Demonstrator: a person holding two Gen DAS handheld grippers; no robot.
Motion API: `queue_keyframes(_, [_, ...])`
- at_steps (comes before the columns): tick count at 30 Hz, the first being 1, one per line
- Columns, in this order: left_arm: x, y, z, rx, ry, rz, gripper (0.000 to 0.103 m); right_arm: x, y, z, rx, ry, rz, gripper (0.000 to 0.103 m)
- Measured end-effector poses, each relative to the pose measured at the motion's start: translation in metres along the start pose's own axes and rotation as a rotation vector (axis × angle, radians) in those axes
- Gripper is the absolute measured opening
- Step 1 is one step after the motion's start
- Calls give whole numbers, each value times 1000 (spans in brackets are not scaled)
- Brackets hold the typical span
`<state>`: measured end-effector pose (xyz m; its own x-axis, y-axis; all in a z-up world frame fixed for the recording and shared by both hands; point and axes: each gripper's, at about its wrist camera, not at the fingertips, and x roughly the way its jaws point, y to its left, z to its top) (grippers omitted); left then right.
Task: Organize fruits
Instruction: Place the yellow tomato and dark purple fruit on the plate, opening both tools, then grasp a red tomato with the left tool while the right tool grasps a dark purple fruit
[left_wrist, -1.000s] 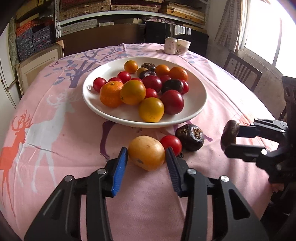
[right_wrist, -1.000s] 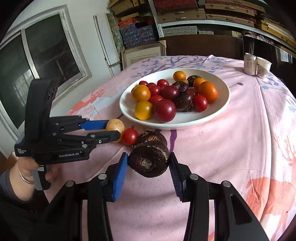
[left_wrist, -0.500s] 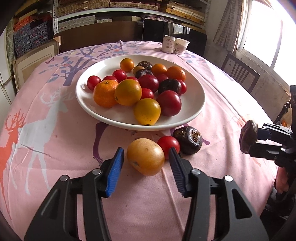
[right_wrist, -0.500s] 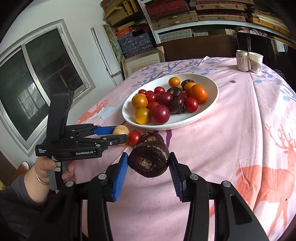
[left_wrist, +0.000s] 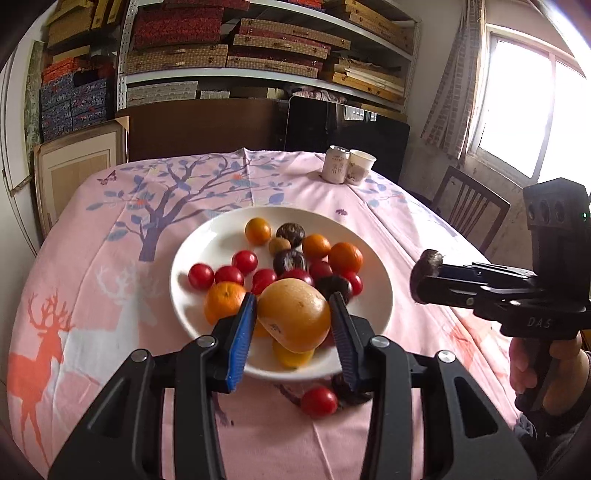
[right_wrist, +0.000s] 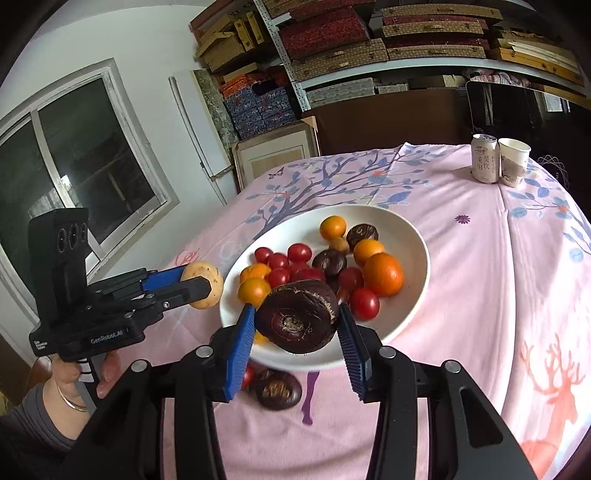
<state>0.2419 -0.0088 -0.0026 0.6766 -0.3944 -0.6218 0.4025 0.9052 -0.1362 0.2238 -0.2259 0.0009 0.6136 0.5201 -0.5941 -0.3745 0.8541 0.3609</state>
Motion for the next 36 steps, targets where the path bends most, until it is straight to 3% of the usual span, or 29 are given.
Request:
queue_keyframes(4, [34, 3, 32, -10, 7, 9, 41, 32, -10, 31, 37, 16, -21, 46])
queue_keyframes(7, [51, 7, 42, -11, -17, 76, 73, 49, -15, 42, 63, 31, -34, 46])
queue_keyframes(8, [51, 8, 42, -10, -26, 78, 77, 49, -15, 44, 65, 22, -36, 47])
queue_keyframes(14, [29, 13, 13, -12, 8, 72, 80, 27, -15, 25, 55, -10, -56, 51])
queue_keyframes(21, [26, -23, -64, 187, 192, 75, 80, 0, -15, -31, 45, 38, -51, 52])
queue_keyframes(27, [42, -40, -77, 250, 233, 74, 79, -5, -16, -62, 79, 62, -31, 52])
queue_keyframes(28, [47, -39, -76, 245, 250, 71, 73, -6, -16, -66, 85, 66, -31, 52])
queue_keyframes(29, [52, -38, -75, 235, 271, 56, 42, -6, -16, -68, 87, 71, -31, 52])
queue_keyframes(30, [56, -37, -76, 232, 298, 47, 34, -7, -14, -70, 83, 73, -31, 52])
queue_keyframes(36, [30, -46, -84, 273, 239, 37, 33, 0, -2, -77, 19, 127, -28, 52])
